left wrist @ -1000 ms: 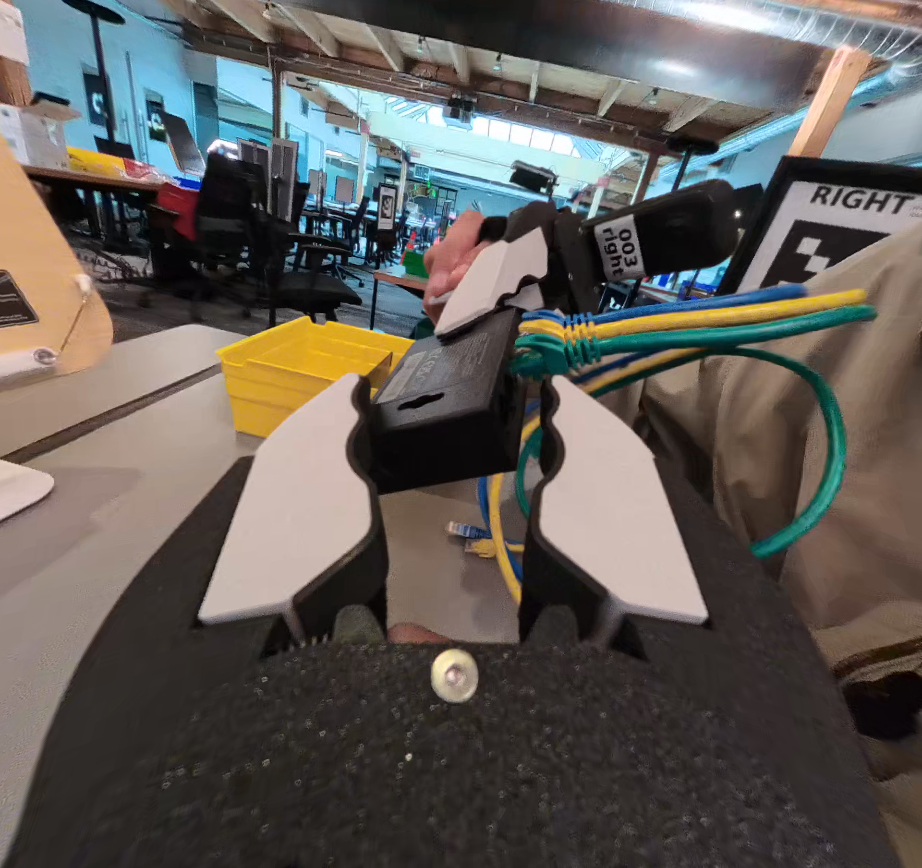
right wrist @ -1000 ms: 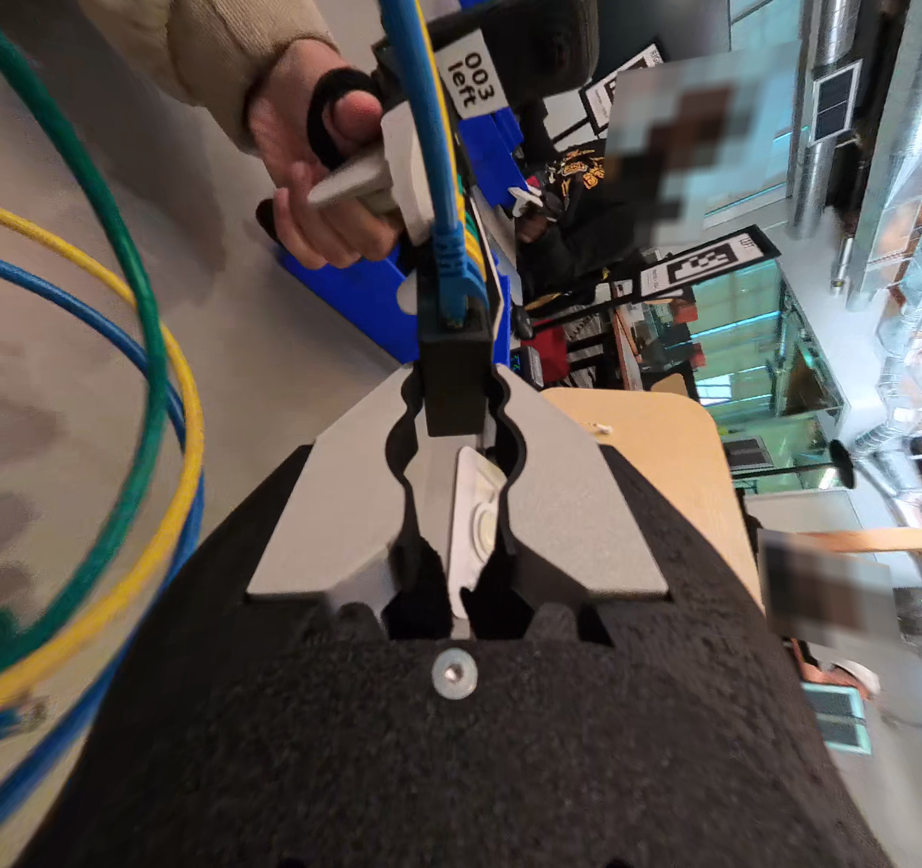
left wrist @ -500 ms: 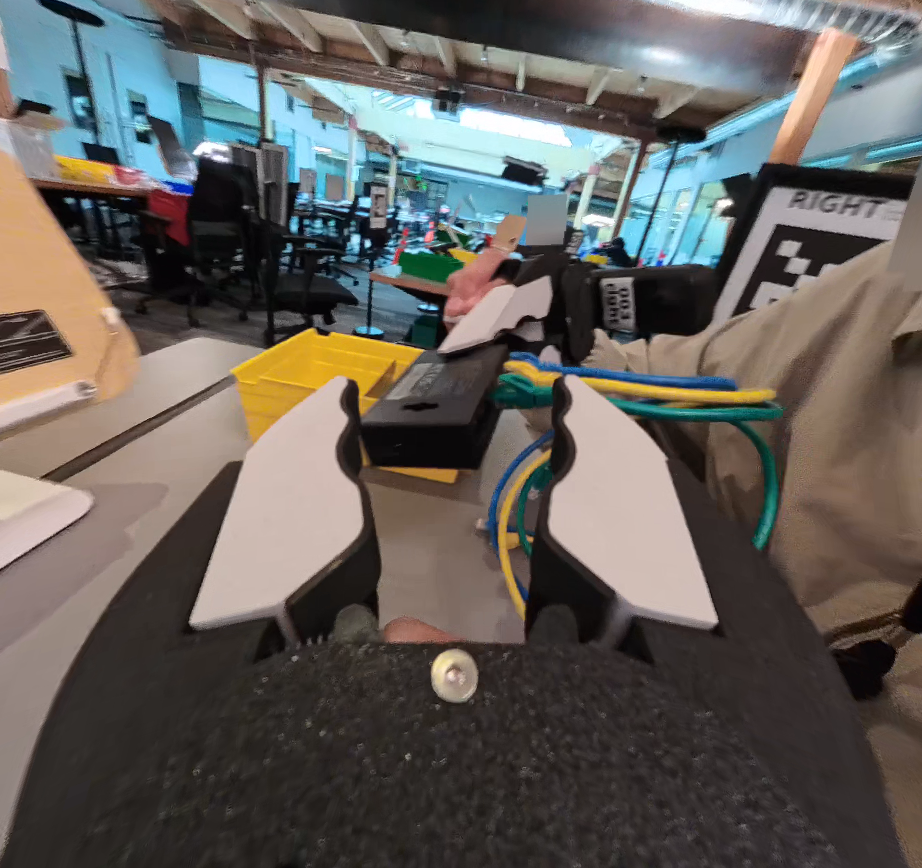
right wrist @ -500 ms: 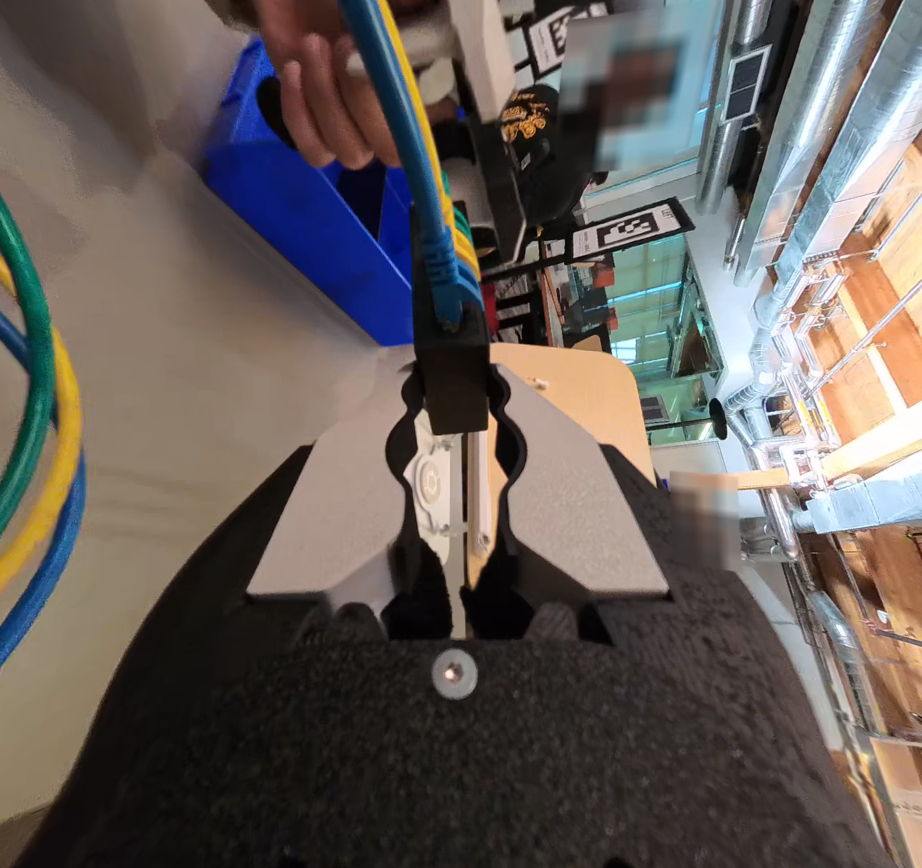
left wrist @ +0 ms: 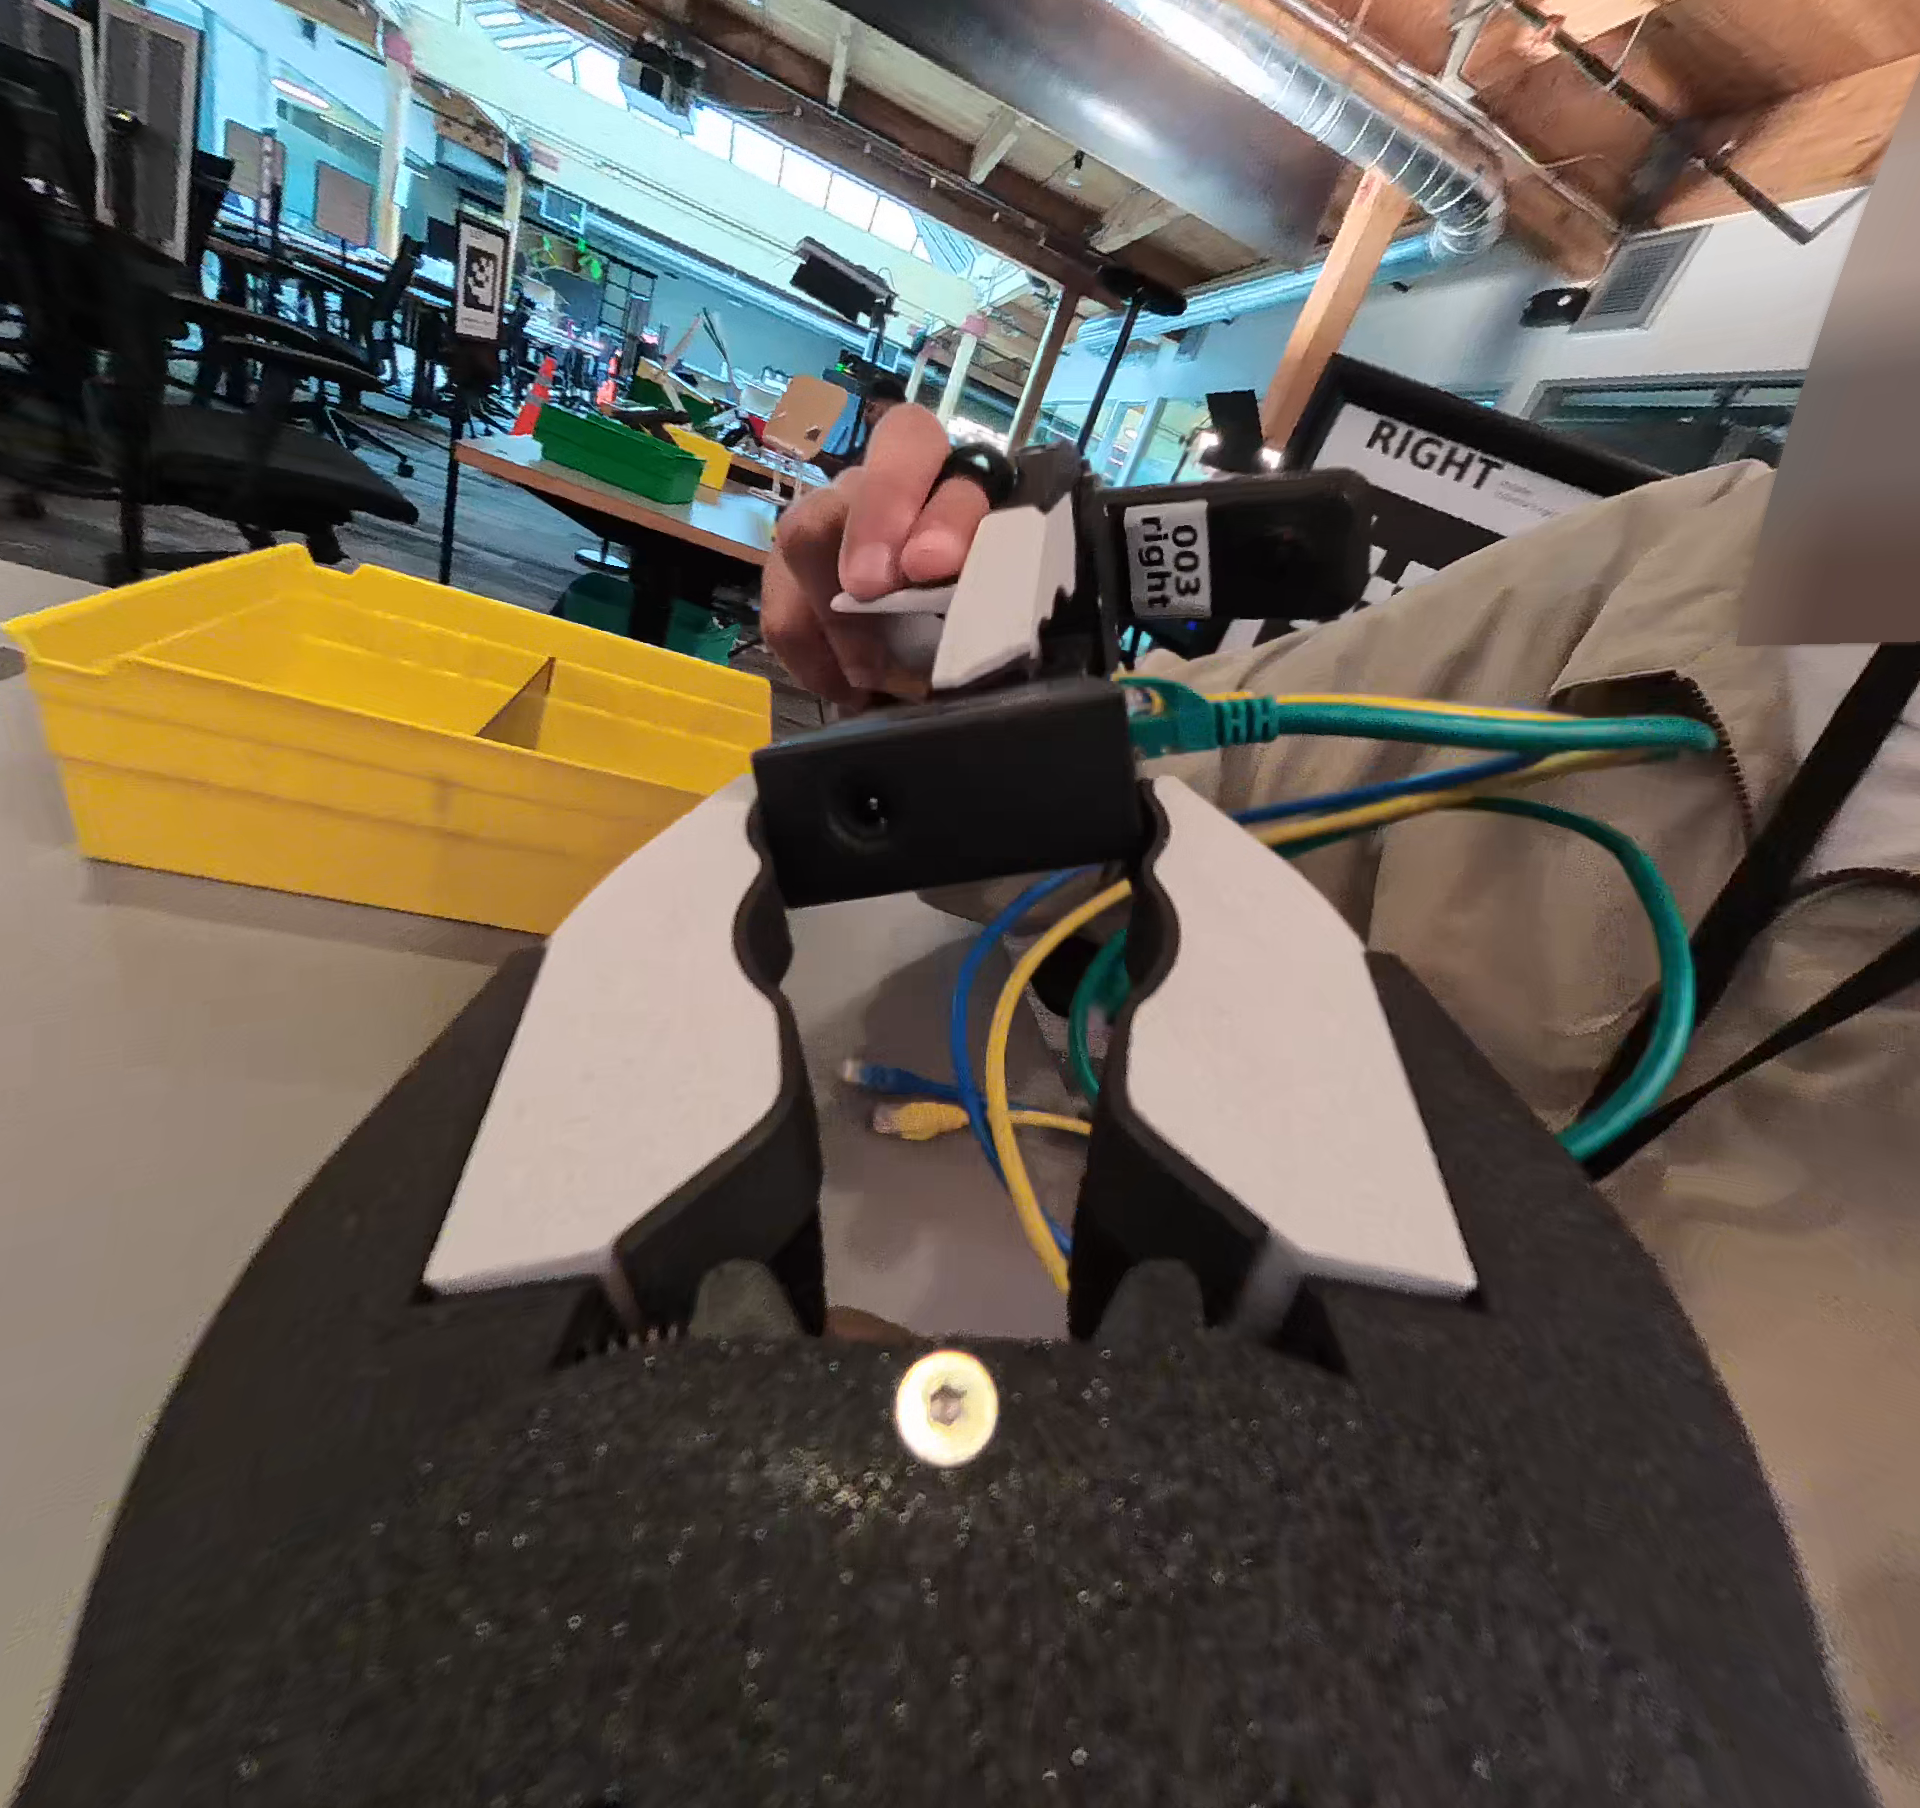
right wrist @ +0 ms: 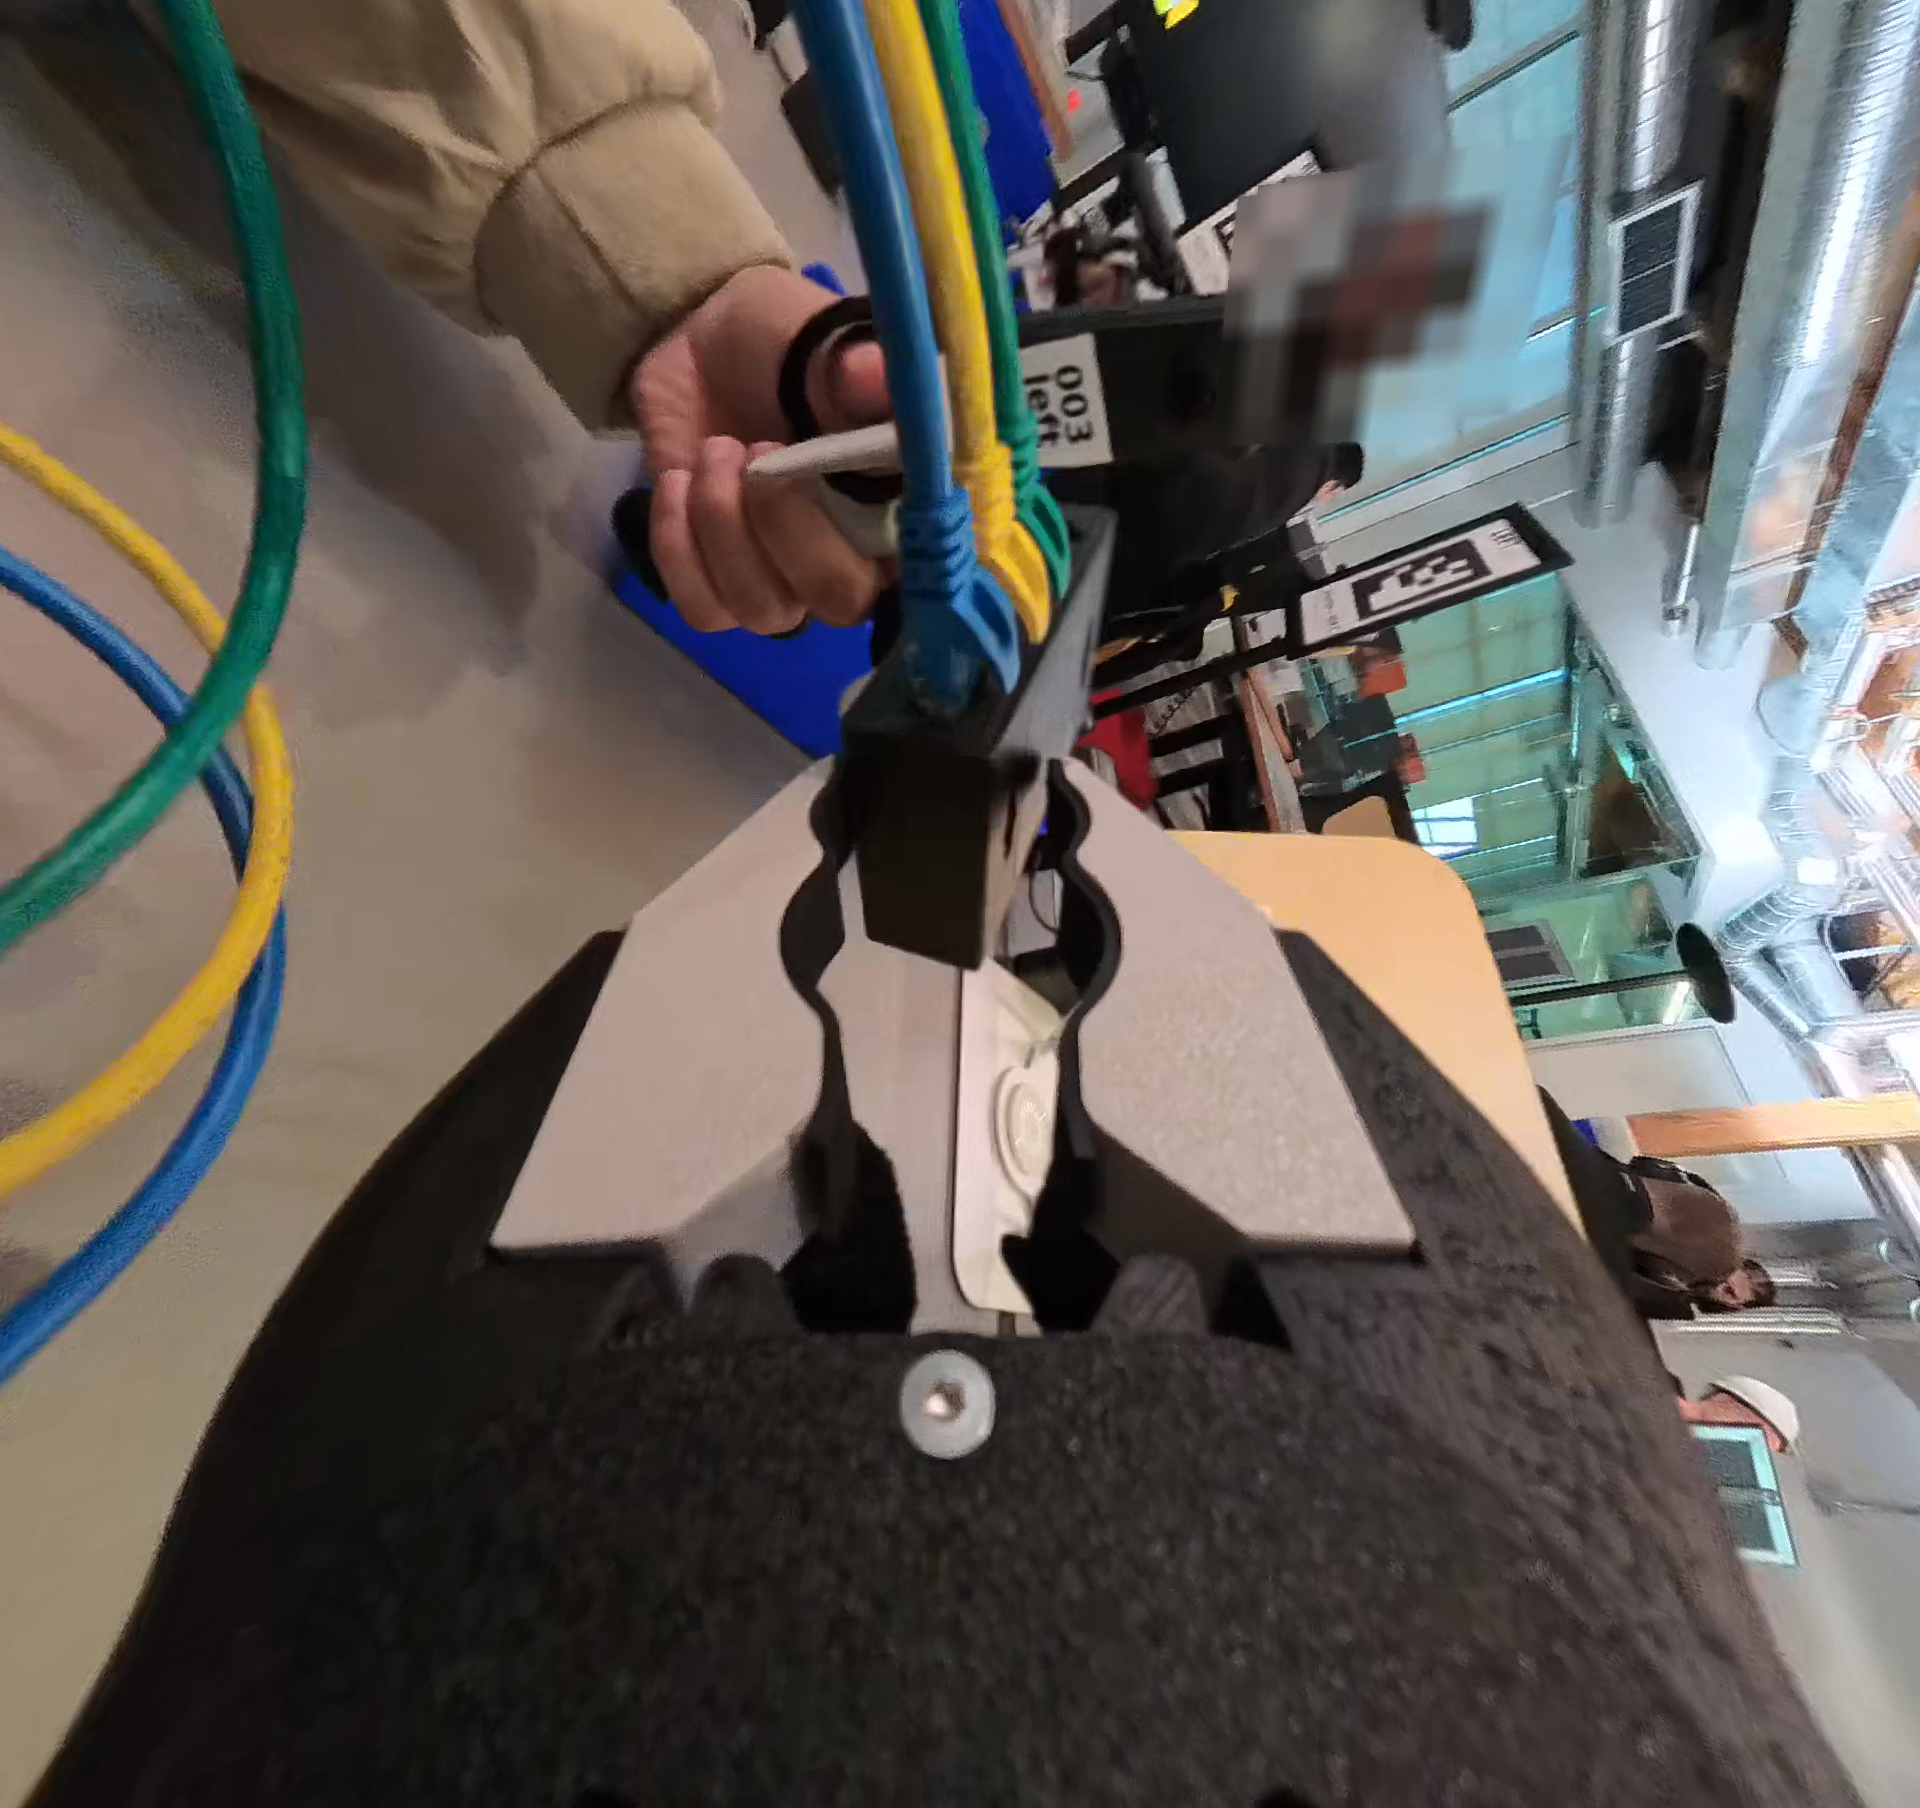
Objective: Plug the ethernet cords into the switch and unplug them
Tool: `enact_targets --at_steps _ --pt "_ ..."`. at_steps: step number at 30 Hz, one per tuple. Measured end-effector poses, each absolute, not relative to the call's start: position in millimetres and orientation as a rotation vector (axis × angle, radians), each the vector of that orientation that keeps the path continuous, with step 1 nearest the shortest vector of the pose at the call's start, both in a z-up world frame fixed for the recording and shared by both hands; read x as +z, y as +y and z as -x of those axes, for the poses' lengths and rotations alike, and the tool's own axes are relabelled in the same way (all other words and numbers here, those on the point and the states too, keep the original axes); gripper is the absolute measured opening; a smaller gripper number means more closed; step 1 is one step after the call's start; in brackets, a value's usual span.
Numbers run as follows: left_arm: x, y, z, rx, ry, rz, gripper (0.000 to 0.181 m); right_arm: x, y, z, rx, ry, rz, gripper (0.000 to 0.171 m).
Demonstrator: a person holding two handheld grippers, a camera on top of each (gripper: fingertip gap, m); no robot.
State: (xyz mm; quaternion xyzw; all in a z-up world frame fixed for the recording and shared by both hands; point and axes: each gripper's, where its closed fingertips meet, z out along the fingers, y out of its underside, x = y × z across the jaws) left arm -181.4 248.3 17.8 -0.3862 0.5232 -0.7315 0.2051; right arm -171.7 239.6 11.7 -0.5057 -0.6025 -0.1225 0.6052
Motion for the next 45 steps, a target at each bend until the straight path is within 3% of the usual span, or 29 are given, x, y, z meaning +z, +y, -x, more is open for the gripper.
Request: enact_targets --at_steps 3,8,15,30,41,45 --pt "24.9 249.9 179.0 -2.096 1.407 1.034 0.062 9.2 242.6 175.3 -0.318 -1.397 1.154 0.042" --pt "28.1 263.9 175.9 -2.194 1.22 1.034 0.062 30.2 252.2 163.4 -0.366 -1.243 1.131 0.026" --pt "13.3 270.0 165.4 -2.307 0.915 1.068 0.062 17.3 262.9 157.0 -0.308 -1.183 1.247 0.027" --pt "9.5 261.8 160.3 -2.516 0.787 1.029 0.062 16.6 258.9 165.8 -0.132 -1.162 1.265 0.026" --pt "8.1 269.2 155.6 -2.344 0.86 1.137 0.063 8.9 272.6 163.6 -0.174 -1.154 1.265 0.027" --pt "-0.1 310.4 147.1 -2.009 0.814 1.444 0.065 7.0 304.4 144.5 -0.264 -1.019 1.301 0.026"
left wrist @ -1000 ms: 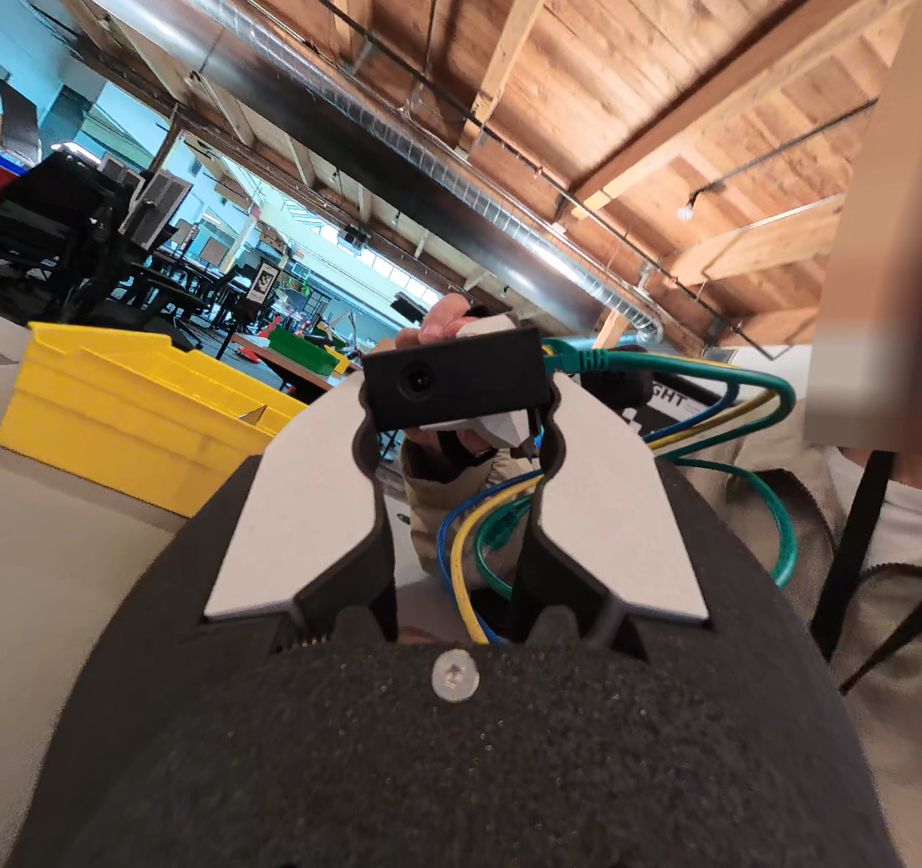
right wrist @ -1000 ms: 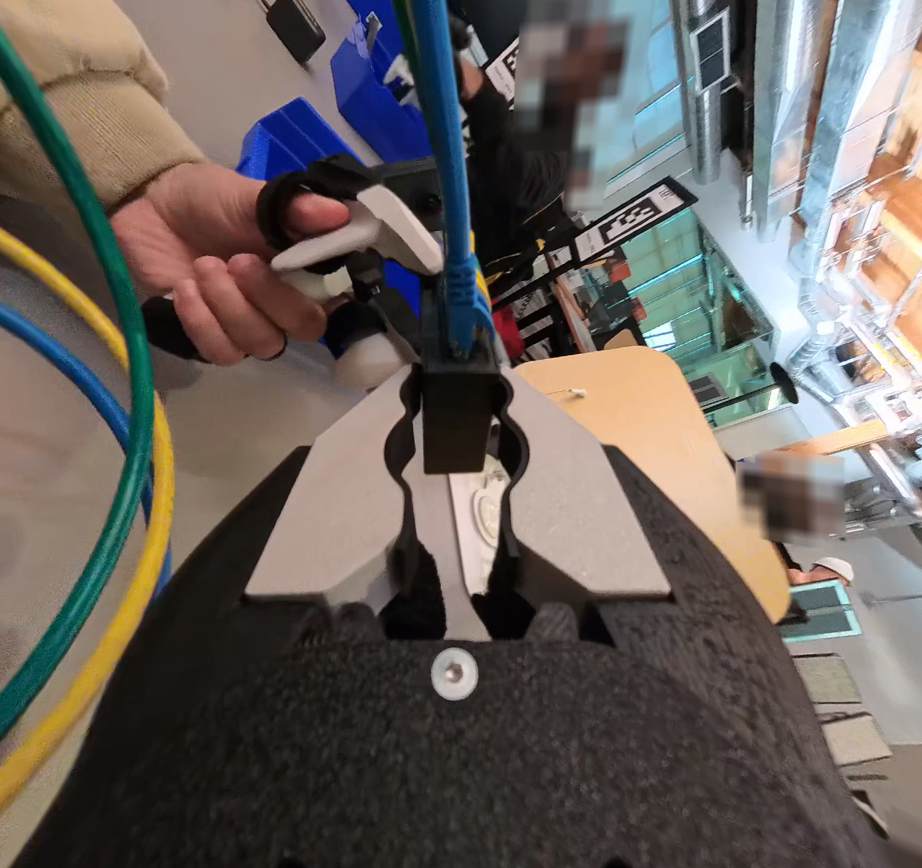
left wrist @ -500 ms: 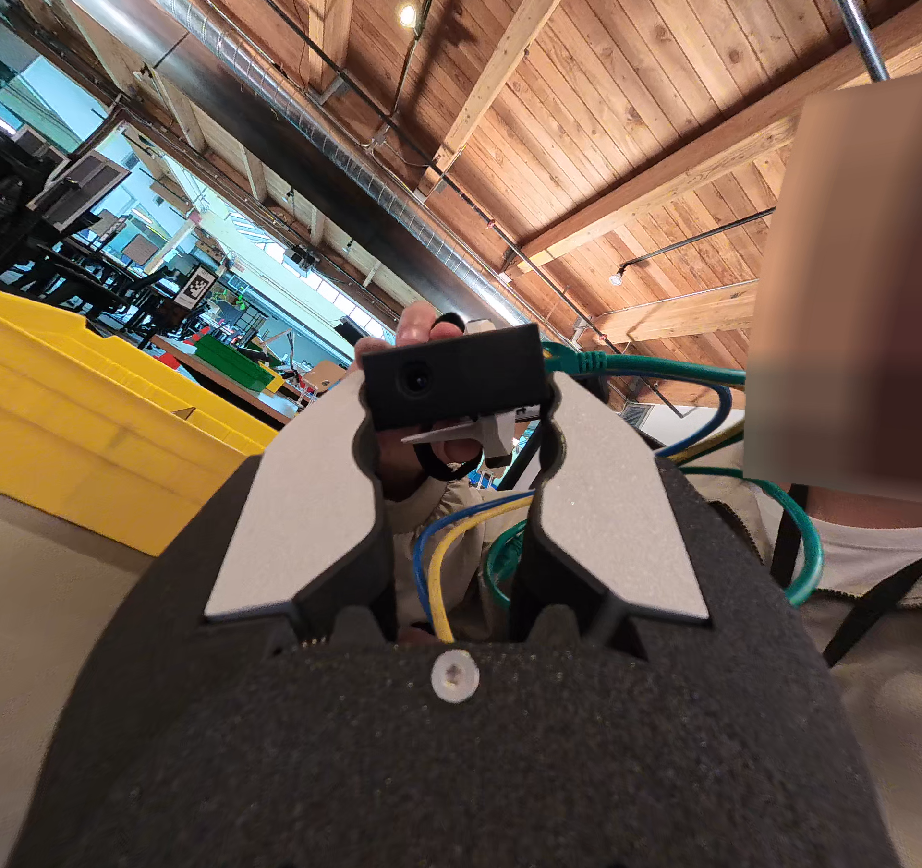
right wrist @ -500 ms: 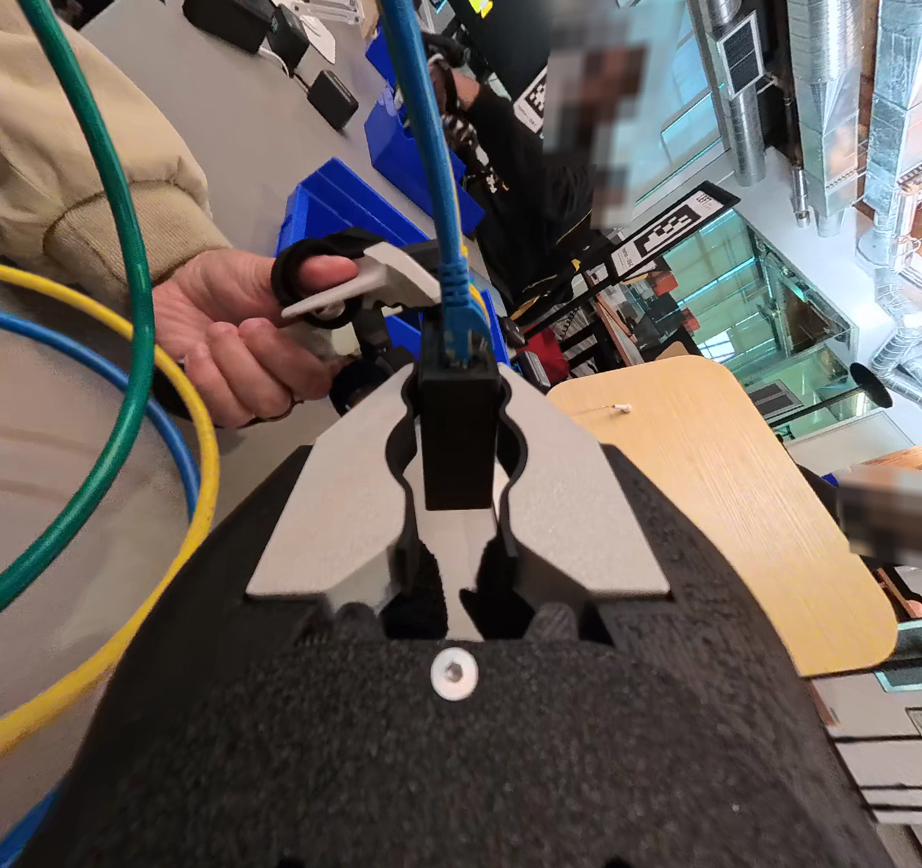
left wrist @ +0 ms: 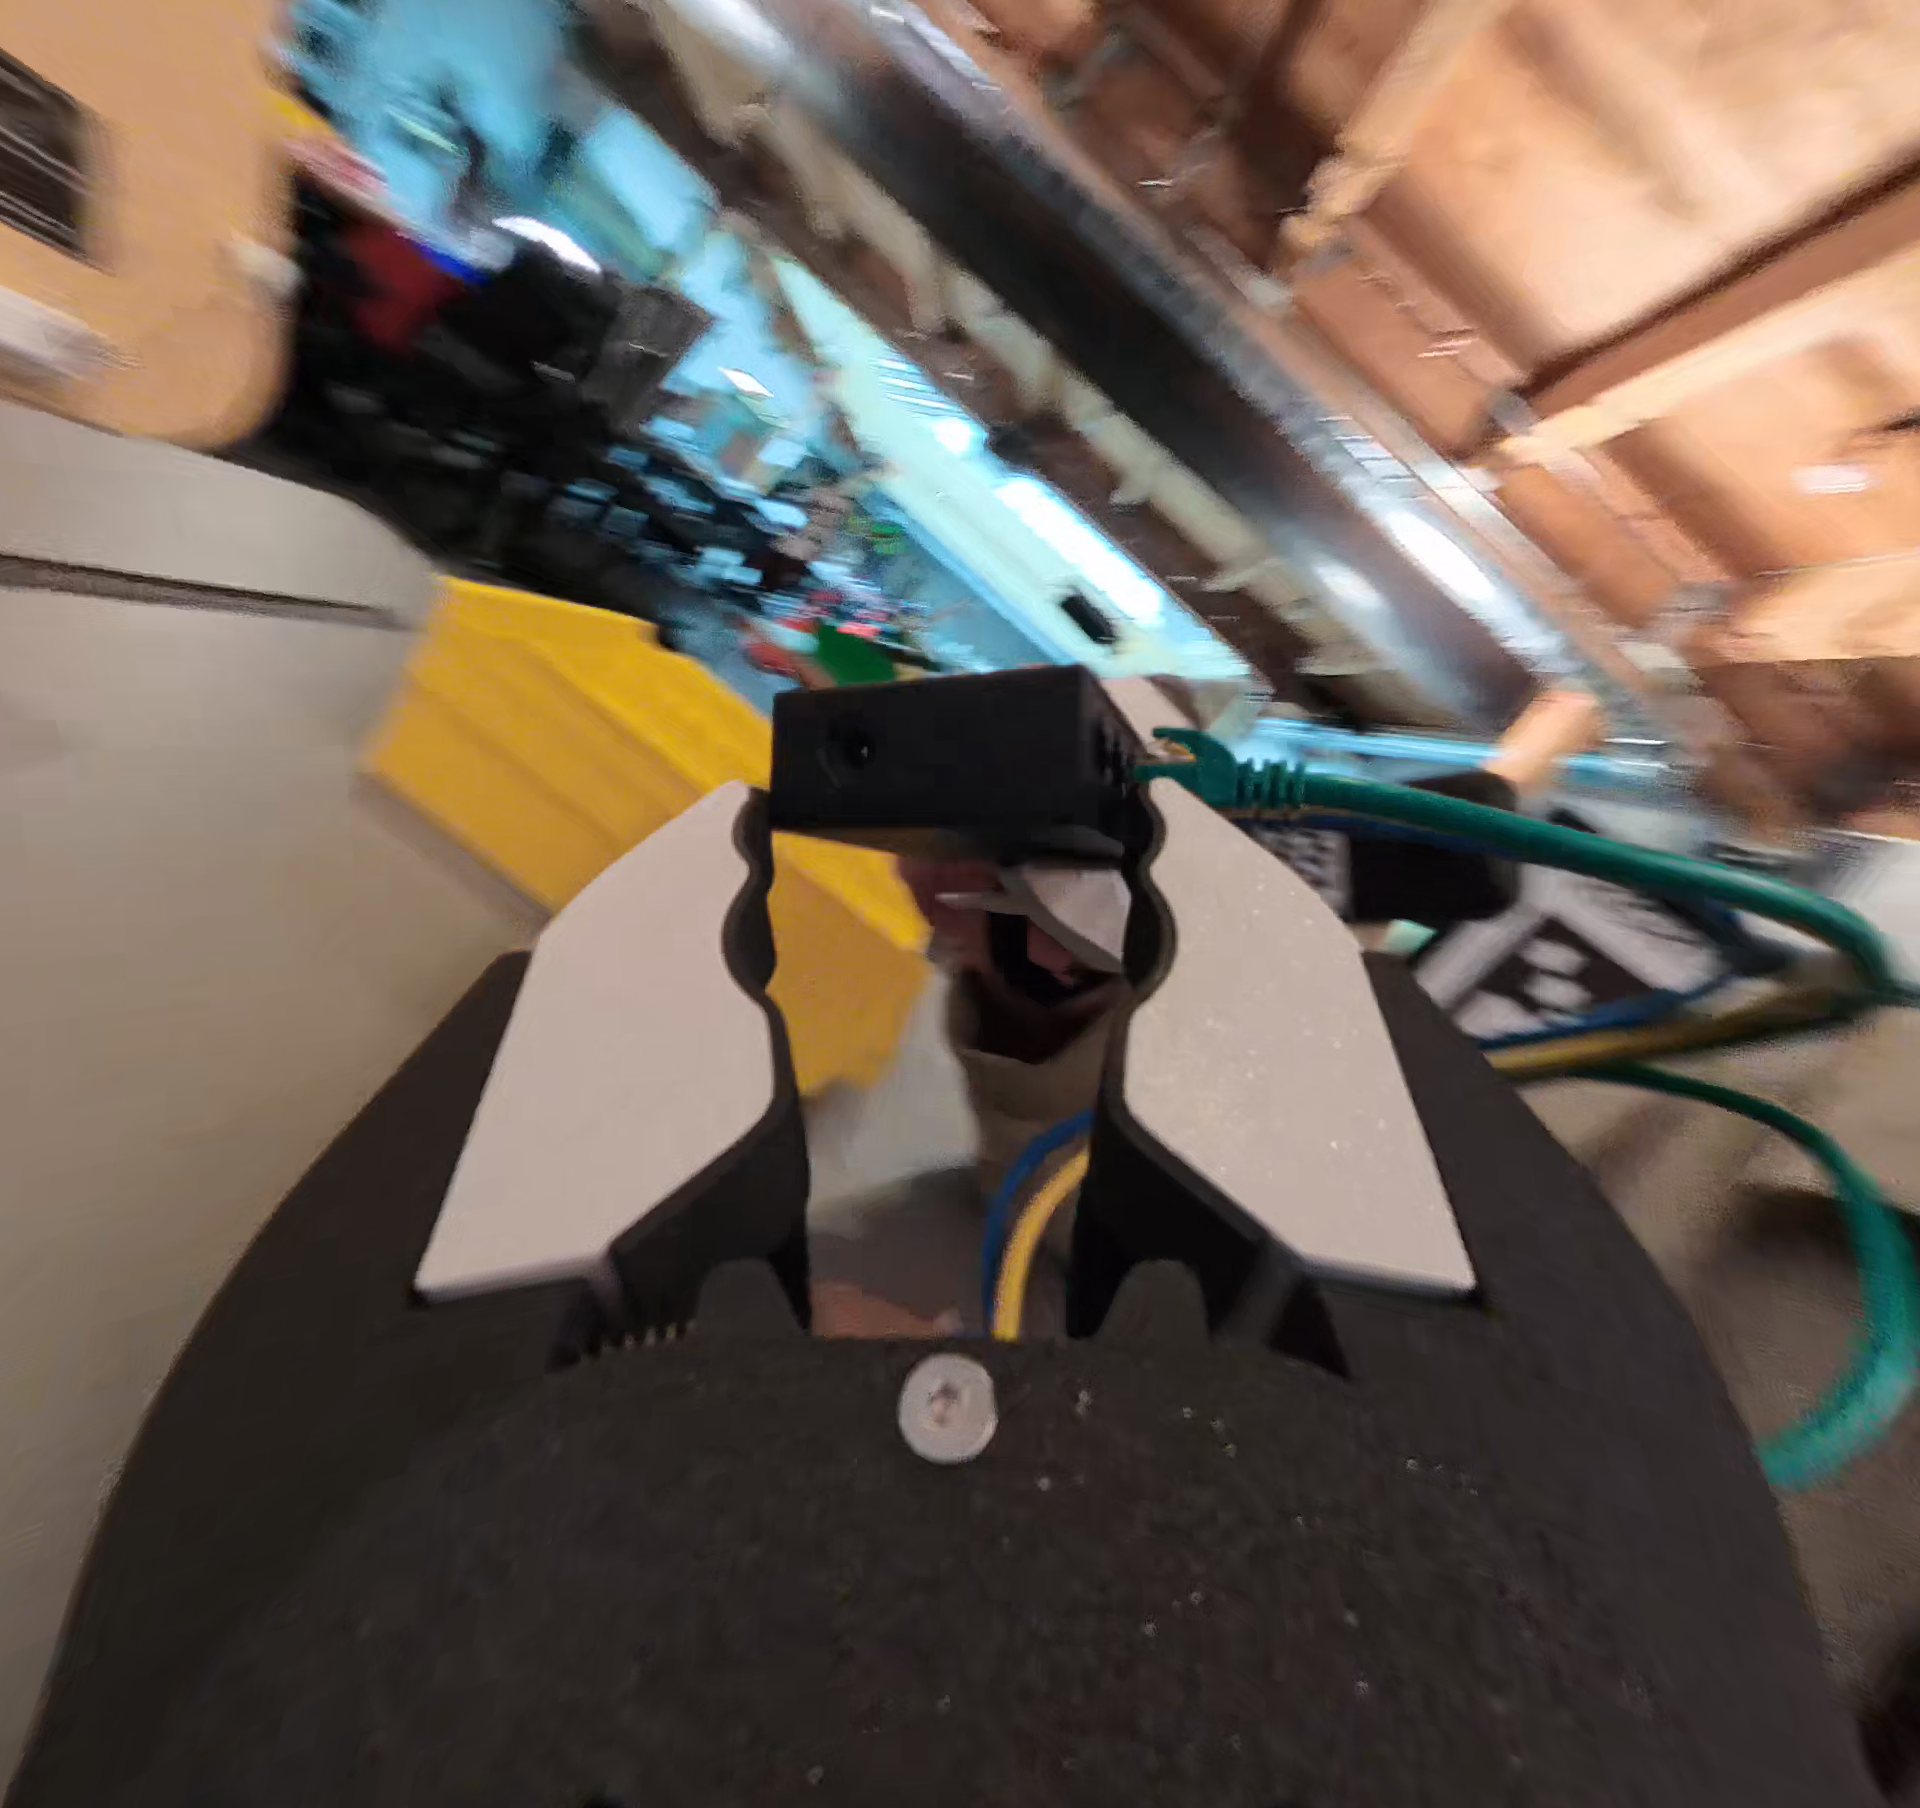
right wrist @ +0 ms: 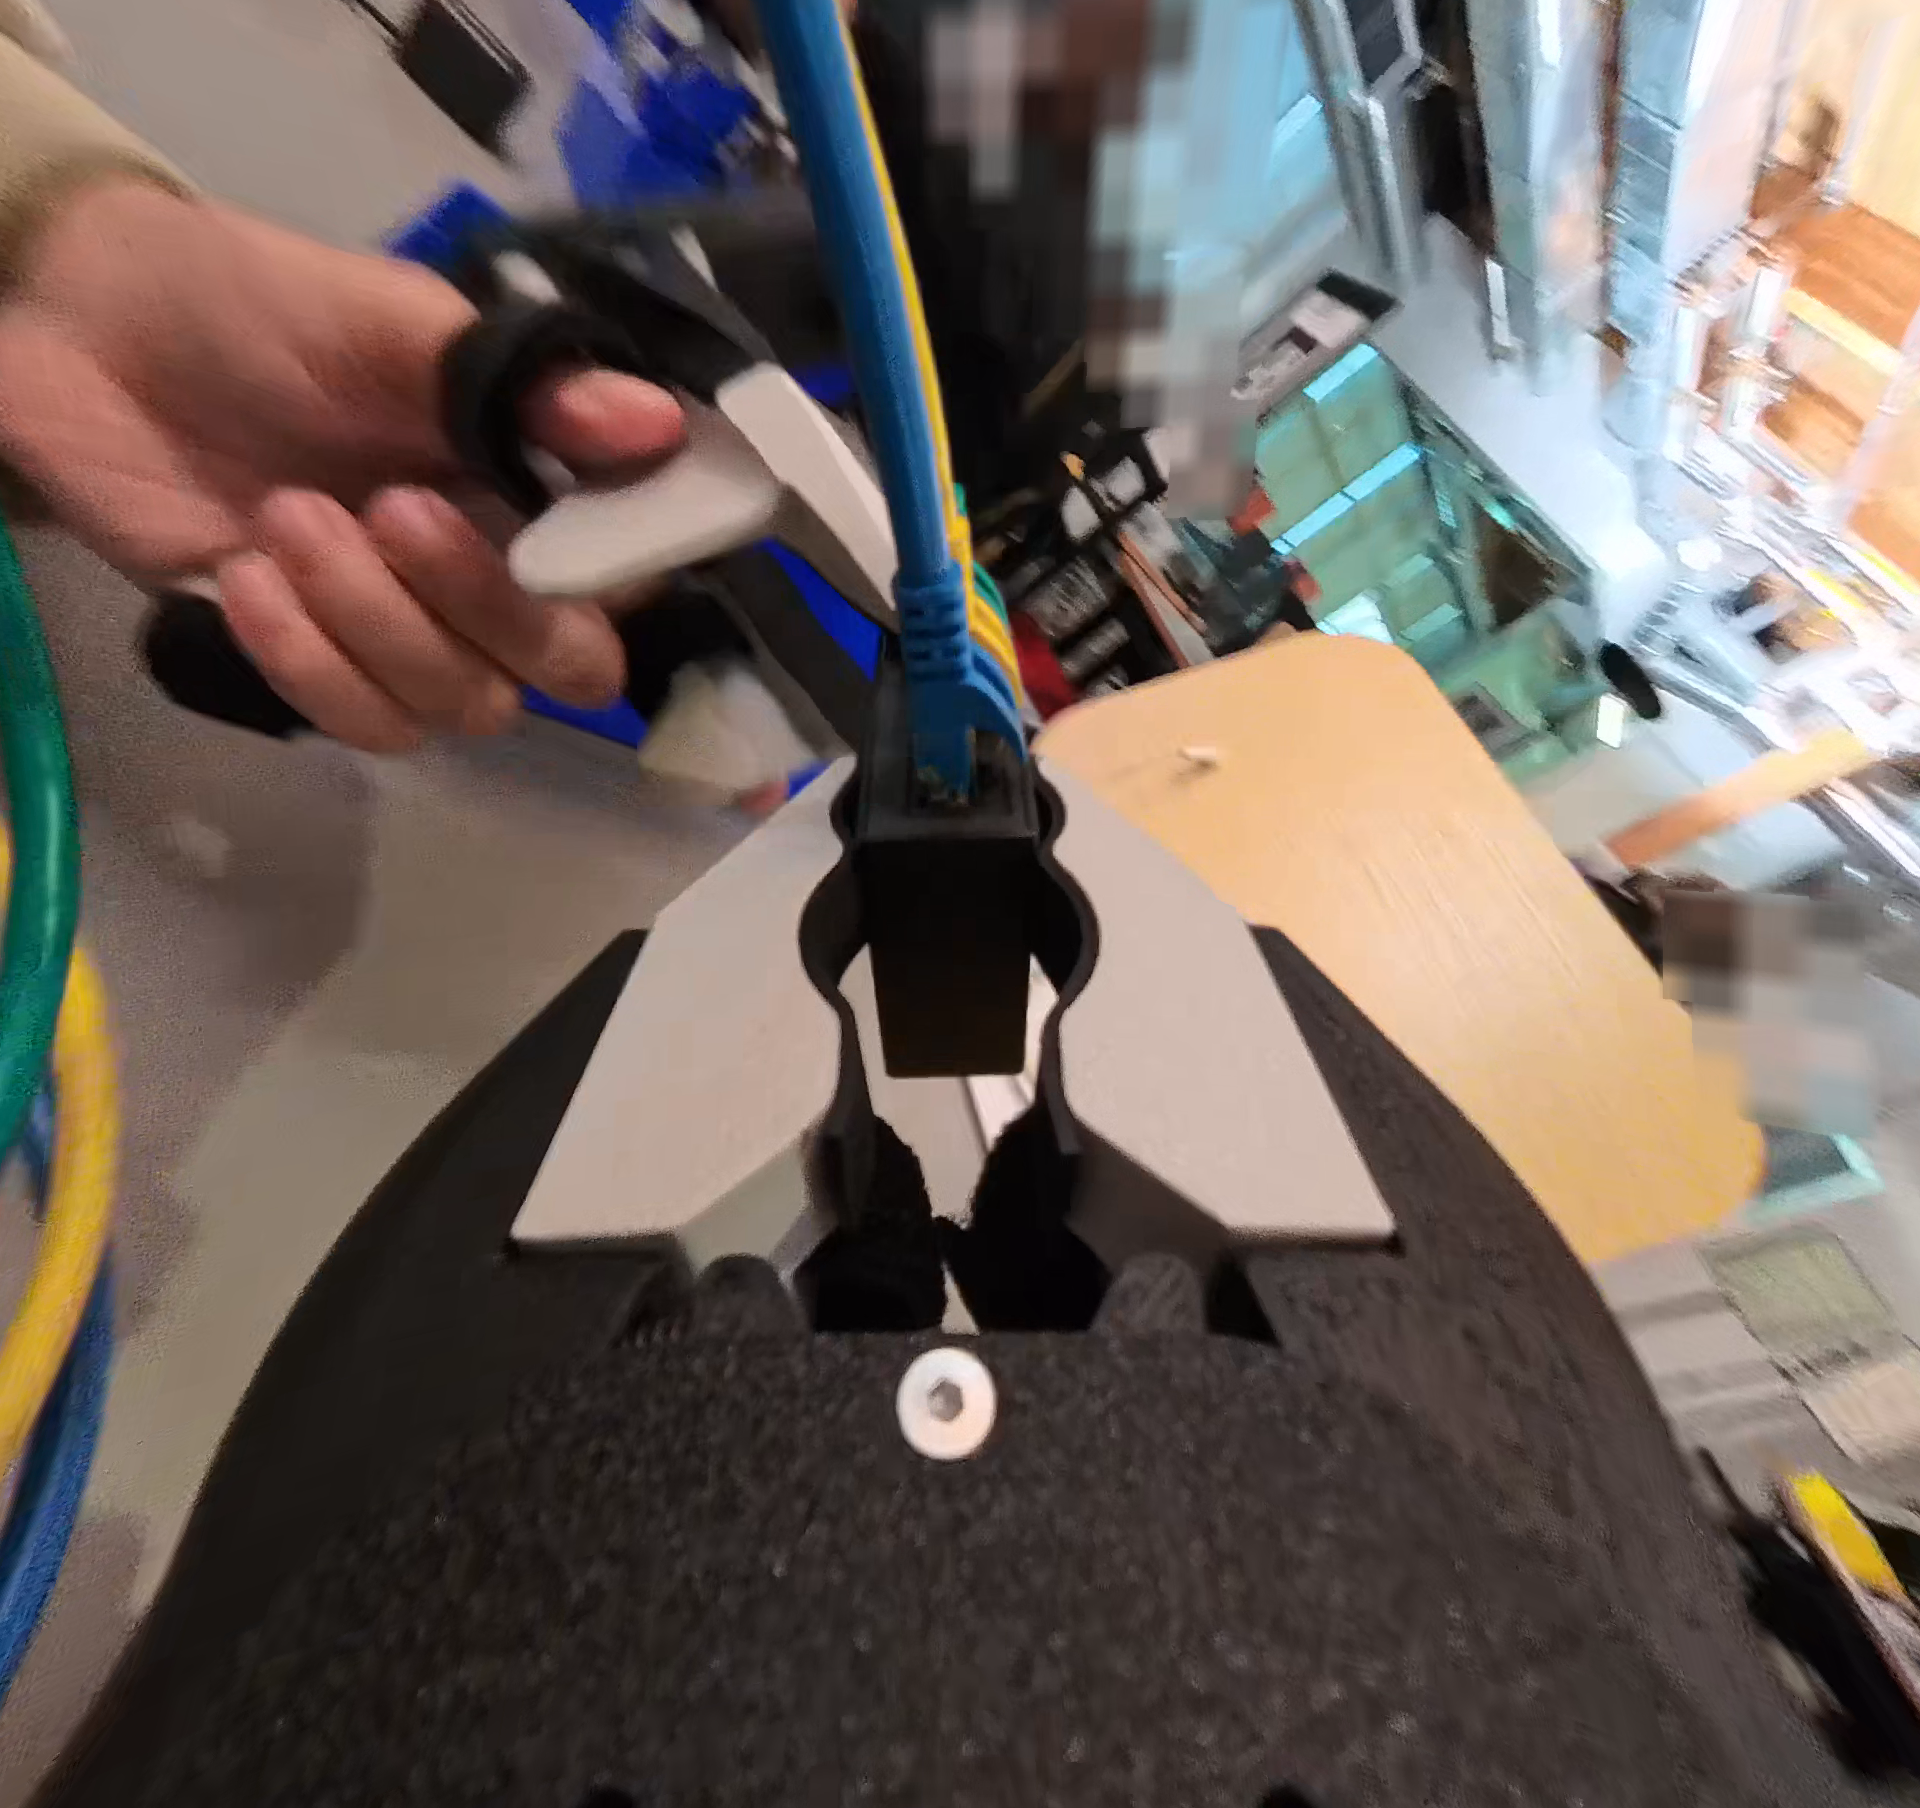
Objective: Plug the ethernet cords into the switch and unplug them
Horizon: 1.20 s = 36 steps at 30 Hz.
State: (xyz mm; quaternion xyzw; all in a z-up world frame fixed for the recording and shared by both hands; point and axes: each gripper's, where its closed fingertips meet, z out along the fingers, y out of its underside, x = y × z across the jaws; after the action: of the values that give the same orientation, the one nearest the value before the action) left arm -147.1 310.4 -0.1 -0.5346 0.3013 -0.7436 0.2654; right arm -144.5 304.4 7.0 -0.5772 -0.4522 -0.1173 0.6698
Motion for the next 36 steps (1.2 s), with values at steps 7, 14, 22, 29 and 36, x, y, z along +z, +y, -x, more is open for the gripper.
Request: enact_targets --at_steps 7,14,22,29,36 --pt "66.0 347.1 220.8 -1.443 0.72 1.289 0.046 -41.3 391.2 102.7 -0.514 -0.79 1.577 0.028" --pt "37.0 309.6 256.7 -0.876 1.195 1.303 0.027 -109.9 394.0 133.3 -0.44 -0.939 1.49 0.027" --pt "-55.2 349.3 239.9 -0.161 1.726 1.256 0.032 -92.0 362.0 165.6 -0.319 -0.948 1.274 0.027" --pt "-72.2 328.2 189.9 -0.176 2.038 0.931 0.041 -83.4 350.0 167.5 -0.16 -0.946 1.181 0.027" --pt "-72.2 328.5 169.6 -0.297 2.217 0.724 0.027 -85.6 352.0 167.3 -0.154 -0.948 1.188 0.027"
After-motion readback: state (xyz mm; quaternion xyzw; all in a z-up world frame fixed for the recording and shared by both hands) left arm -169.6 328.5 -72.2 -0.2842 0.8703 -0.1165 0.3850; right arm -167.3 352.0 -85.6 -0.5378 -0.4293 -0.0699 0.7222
